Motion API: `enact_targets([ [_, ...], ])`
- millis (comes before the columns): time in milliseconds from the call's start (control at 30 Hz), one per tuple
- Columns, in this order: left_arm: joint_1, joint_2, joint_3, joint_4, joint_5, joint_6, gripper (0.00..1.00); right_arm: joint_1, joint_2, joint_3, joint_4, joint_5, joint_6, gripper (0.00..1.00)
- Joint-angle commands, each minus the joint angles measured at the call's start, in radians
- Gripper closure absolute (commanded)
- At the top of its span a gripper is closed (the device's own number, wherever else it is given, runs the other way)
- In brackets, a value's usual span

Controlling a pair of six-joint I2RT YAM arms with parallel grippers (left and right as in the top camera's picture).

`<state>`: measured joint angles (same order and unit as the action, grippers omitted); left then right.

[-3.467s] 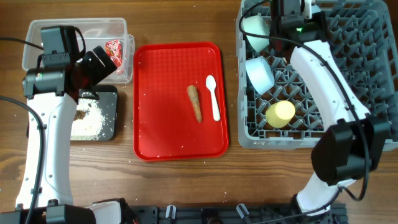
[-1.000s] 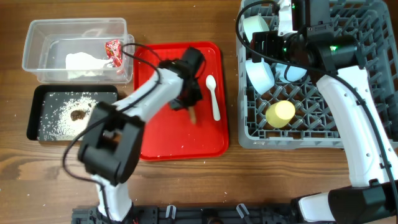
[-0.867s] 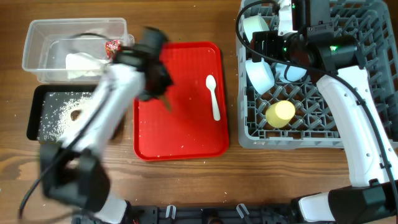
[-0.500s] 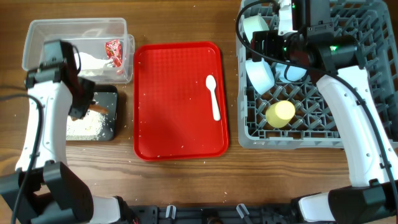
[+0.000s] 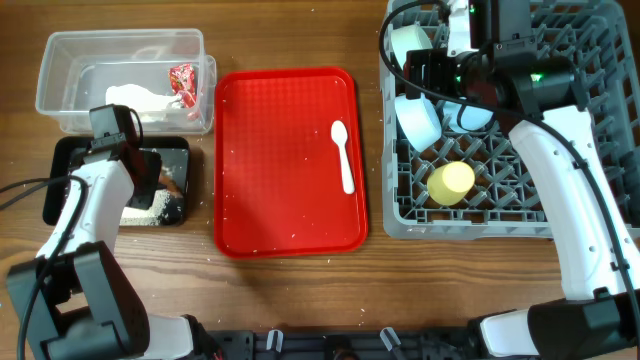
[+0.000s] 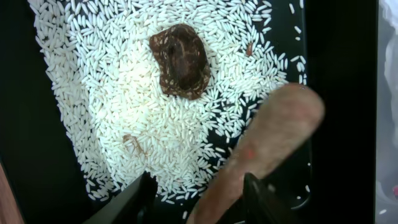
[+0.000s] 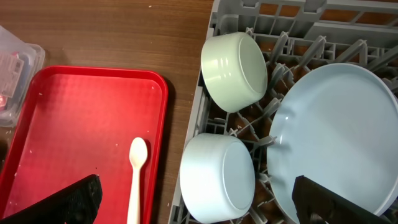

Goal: Sort waste into correct bins and load items into the dishwasher rack
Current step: 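Drop the sweet potato onto the black tray, then grasp the white spoon on the red tray with the right gripper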

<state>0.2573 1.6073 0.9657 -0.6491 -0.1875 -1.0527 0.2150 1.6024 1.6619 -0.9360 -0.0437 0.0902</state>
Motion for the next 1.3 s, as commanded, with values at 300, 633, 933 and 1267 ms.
enact_targets([
  [300,0.002,-0.126,0.102,-0.027,0.362,0.401,0.57,0.044,0.025,0.005,0.009,-0.164,0.016,0.01],
  [633,-0.208,-0.251,0.101,0.018,0.48,0.605,0.29,0.234,0.251,0.005,0.024,-0.157,0.07,0.18],
  [933,-0.249,-0.249,0.101,0.021,0.459,0.604,0.0,0.279,0.503,0.005,0.026,-0.113,0.122,0.39],
  [1267,-0.249,-0.249,0.101,0.013,0.459,0.604,0.0,0.28,0.554,-0.061,0.123,-0.038,0.119,0.66],
])
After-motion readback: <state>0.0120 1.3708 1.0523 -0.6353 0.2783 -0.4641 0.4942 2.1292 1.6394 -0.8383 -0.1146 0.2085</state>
